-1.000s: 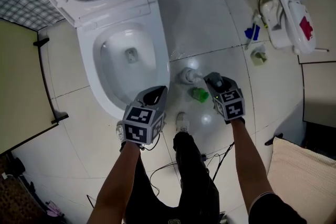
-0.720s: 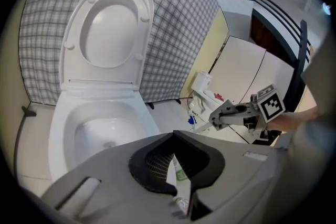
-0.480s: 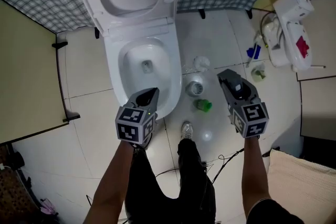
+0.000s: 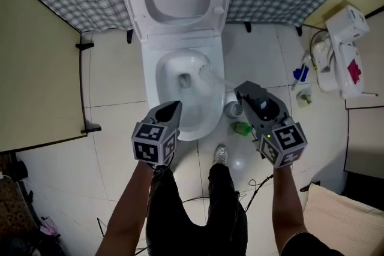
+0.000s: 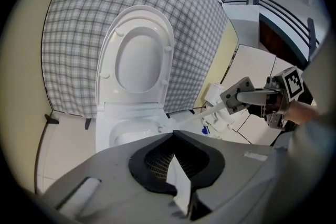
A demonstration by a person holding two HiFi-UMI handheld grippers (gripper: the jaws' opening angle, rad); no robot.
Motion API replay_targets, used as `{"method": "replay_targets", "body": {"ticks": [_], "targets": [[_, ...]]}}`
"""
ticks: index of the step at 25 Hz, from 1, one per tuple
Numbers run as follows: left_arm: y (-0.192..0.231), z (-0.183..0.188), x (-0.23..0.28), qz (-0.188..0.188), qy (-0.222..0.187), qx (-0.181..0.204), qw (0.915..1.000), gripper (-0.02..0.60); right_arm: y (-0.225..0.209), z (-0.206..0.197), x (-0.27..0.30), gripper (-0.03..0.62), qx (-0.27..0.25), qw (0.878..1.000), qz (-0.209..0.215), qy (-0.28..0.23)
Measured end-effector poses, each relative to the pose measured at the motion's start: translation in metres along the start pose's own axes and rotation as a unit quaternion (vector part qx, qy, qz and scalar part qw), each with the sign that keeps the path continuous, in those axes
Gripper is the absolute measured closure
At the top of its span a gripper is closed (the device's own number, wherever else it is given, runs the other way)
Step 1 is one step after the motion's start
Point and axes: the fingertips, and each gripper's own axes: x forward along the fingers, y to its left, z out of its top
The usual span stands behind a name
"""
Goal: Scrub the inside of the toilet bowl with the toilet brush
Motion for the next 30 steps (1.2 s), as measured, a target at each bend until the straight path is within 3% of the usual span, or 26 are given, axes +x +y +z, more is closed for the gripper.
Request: {"method": "replay_targets", "body": {"ticks": [7, 15, 30], "targets": [[0.024, -0.030, 0.009, 0.019, 0.016, -0.017, 0.9996, 0.574, 0.028, -0.058, 0.058, 0.404, 0.042, 0.998, 0.037, 0.040], [0.037, -0.064, 0.030, 0.021, 0.025, -0.030, 0.9990, 0.574, 0.042, -0.114, 0.119, 0.404, 0.100, 0.993, 0.038, 0.047], [0.056, -0.069, 0.052, 0.020, 0.022, -0.022, 0.9993, 0.574, 0.056, -0.106, 0.197, 0.404, 0.195, 0.980, 0.034, -0.034]]}}
